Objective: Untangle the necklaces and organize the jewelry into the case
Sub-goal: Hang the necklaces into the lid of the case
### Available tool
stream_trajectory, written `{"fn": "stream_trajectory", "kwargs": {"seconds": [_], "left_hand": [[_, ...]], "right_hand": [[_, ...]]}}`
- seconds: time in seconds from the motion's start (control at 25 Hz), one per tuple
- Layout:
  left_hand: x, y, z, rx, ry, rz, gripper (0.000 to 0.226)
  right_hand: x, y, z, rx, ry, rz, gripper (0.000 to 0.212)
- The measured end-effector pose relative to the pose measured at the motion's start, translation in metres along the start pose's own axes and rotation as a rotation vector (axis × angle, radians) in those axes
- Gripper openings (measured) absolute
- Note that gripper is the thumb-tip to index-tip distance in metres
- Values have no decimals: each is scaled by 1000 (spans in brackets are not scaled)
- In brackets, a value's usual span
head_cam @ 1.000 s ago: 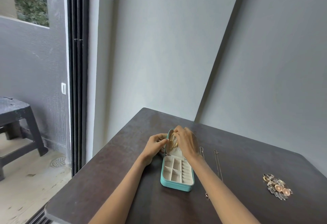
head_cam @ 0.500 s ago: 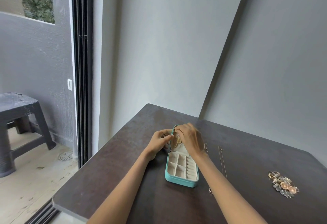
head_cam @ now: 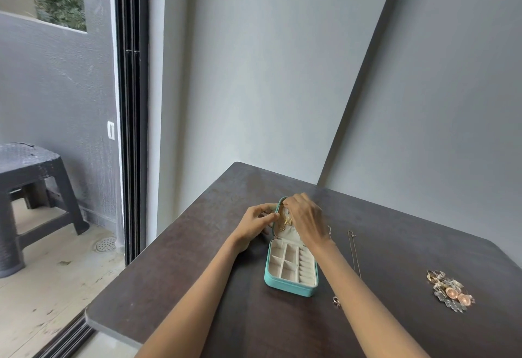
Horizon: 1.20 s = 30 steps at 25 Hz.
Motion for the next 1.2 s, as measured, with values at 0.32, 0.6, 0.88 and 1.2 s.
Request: {"fn": "stream_trajectory", "kwargs": {"seconds": [0.32,0.6,0.88,1.2], "left_hand": [[-1,2,0,33,28,-14,33],[-1,0,2,46,13,3,31],[-7,-5,8,6,-2,64,30],[-10,-4,11,13,-13,133,36]], "right_hand": [[3,-11,3,-44,-56,38,33],[3,-11,15,-55,2,-78,35],[-6,-43,35,-241,158,-186,27],[9,-38,50,-154,91,-56,42]]}}
Point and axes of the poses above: each hand's wrist, its own z-axis away from the middle knuckle, its own y-axis out of the palm, x = y × z, the point moved 10 cm from there along -z, towards the middle knuckle, and after that the axes turned 6 degrees about -z, right-handed, at the moved point
